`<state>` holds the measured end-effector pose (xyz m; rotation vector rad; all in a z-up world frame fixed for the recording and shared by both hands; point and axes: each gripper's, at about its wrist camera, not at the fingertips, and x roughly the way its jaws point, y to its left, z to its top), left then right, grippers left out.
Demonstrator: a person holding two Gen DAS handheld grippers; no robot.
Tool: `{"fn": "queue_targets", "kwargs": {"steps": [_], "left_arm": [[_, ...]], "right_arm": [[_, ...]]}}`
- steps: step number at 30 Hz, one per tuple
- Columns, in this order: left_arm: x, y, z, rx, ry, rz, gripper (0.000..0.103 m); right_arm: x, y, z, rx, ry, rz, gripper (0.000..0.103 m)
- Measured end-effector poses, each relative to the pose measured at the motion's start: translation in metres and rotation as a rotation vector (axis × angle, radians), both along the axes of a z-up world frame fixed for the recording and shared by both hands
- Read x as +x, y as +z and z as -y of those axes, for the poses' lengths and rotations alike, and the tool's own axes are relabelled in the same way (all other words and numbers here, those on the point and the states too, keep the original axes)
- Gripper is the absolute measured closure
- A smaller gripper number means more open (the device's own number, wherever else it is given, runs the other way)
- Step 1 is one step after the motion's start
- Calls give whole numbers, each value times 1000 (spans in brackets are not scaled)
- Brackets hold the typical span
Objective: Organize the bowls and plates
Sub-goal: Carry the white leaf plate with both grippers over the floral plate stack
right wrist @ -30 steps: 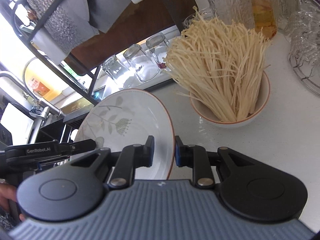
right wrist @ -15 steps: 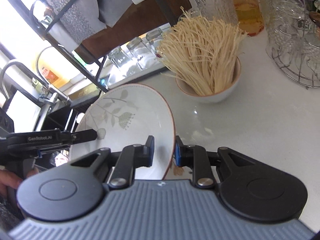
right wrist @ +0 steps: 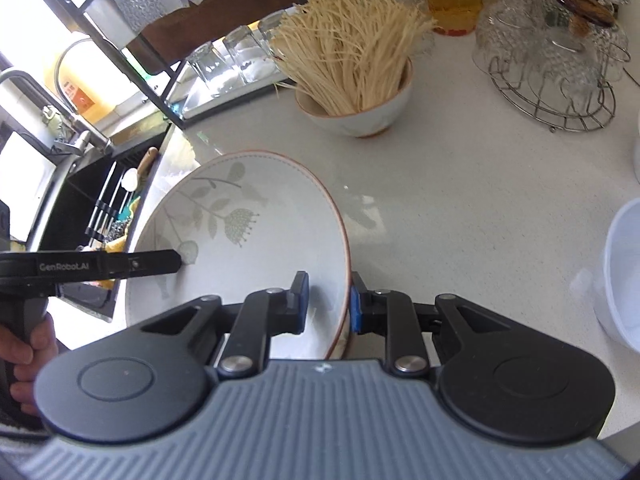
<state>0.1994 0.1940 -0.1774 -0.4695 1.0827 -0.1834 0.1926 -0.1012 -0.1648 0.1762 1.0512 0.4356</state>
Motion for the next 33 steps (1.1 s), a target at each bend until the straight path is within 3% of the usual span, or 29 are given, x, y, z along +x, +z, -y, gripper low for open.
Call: {"fn": "queue_targets", "kwargs": {"steps": [33], "left_arm": [[16, -32, 12, 5, -33, -105, 79]], "right_arm": [[-9, -14, 7, -5, -59, -11, 83]]}}
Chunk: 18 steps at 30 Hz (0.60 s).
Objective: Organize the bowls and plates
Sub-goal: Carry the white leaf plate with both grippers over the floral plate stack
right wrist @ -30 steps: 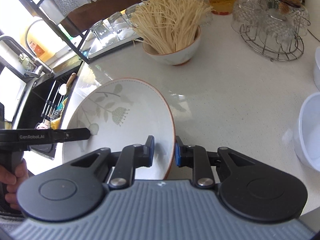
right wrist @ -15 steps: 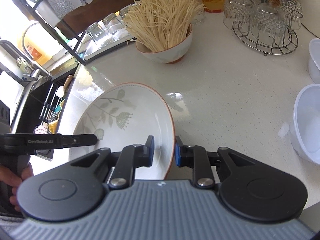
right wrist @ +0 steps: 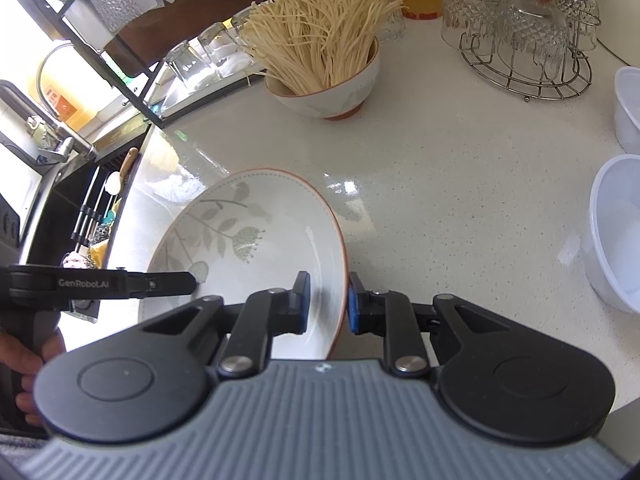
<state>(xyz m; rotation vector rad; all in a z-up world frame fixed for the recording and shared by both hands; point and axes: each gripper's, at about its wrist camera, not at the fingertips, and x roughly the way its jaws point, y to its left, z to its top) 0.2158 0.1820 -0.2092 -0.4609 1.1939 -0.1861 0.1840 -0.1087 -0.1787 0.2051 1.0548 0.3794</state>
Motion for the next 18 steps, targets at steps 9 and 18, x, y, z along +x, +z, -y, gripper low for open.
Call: {"fn": "queue_targets", "kwargs": {"steps": [9, 18], "left_arm": [[2, 2, 0, 11, -10, -3, 73], [-5, 4, -12, -26, 19, -32, 69]], "right_arm": [[0, -2, -3, -17, -5, 4, 86], [-1, -4, -9, -30, 8, 2, 88]]}}
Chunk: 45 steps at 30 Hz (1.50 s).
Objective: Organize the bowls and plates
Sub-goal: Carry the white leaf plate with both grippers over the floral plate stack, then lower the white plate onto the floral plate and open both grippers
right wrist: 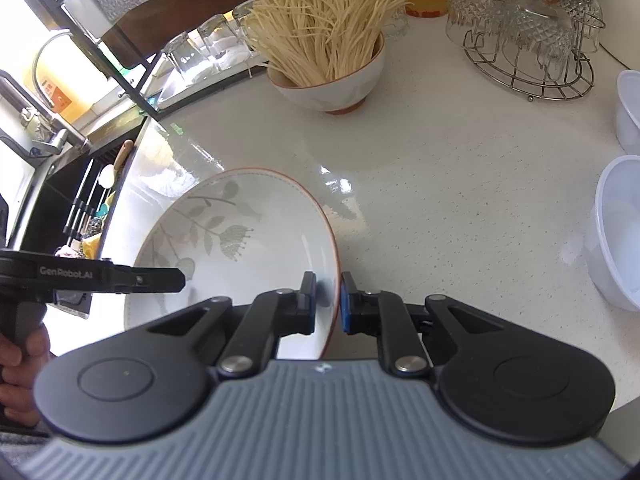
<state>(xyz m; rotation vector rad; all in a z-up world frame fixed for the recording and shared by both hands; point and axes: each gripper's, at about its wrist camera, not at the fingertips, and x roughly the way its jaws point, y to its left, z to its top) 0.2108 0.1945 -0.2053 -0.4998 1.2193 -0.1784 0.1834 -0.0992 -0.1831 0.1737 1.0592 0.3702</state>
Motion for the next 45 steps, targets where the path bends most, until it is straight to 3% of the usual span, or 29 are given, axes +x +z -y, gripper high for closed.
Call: {"fn": "queue_targets", "kwargs": {"steps": [3, 8, 24, 35, 37, 39, 42, 45], "left_arm": [[-1, 0, -4, -21, 6, -12, 69], [-4, 6, -9, -44, -5, 15, 55], [-10, 32, -24, 13, -38, 92, 55], [-4, 59, -25, 49, -99, 180, 55], [-6, 68, -24, 51, -111, 206, 55], [-6, 75, -23, 50, -124, 228, 55], [-6, 88, -22, 44, -148, 256, 55], [-5, 101, -26, 2, -152, 272, 55]], "right_arm": [[1, -2, -1, 4, 1, -7, 88], [0, 0, -5, -14, 0, 10, 89], [-1, -1, -18, -78, -29, 24, 86], [-6, 5, -14, -31, -142, 74, 85], [-6, 9, -11, -10, -171, 85, 82], [-8, 14, -9, 8, -201, 98, 67], [-12, 26, -11, -35, -237, 144, 66], [-16, 42, -9, -14, -274, 186, 66]]}}
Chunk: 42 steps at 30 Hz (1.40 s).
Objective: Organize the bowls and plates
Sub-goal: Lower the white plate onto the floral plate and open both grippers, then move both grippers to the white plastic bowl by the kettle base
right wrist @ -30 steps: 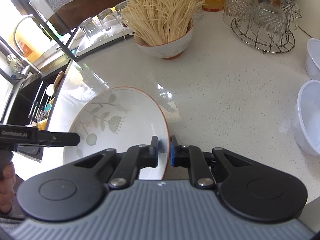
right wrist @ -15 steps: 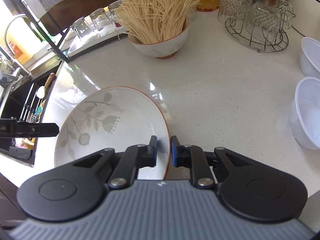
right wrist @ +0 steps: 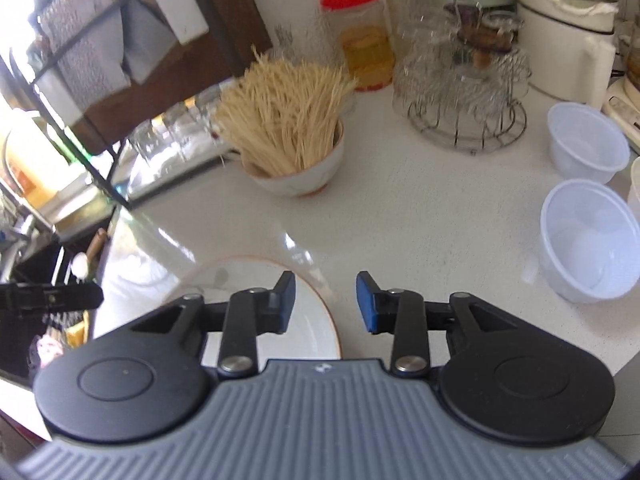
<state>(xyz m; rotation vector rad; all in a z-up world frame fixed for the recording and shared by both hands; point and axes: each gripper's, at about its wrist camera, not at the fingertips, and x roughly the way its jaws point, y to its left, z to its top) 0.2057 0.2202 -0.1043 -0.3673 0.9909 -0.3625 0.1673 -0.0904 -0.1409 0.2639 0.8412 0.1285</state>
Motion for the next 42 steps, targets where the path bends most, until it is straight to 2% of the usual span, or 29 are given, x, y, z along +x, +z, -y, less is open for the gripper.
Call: {"fn": "queue_targets", "kwargs": {"steps": [6, 8, 13, 19, 25, 29, 32, 42], "left_arm": [[3, 35, 6, 10, -59, 66, 55], [4, 42, 8, 12, -82, 73, 55], [8, 57, 13, 35, -119, 96, 55], [1, 74, 24, 52, -176, 143, 55], [-1, 88, 39, 54, -202, 186, 55], [-4, 93, 58, 62, -202, 210, 55], [-1, 92, 79, 43, -191, 206, 55], [16, 96, 170, 48, -209, 230, 55]], "right_arm": [[-11, 37, -1, -12, -73, 90, 67], [-15, 49, -2, -41, -101, 115, 67], [-29, 78, 5, -23, -168, 188, 67], [-47, 101, 3, -47, -186, 238, 67], [-61, 112, 1, -50, -195, 262, 67], [-65, 117, 2, -144, -202, 304, 67], [-65, 119, 17, -128, -194, 330, 67], [-58, 115, 95, -111, -191, 304, 67]]}}
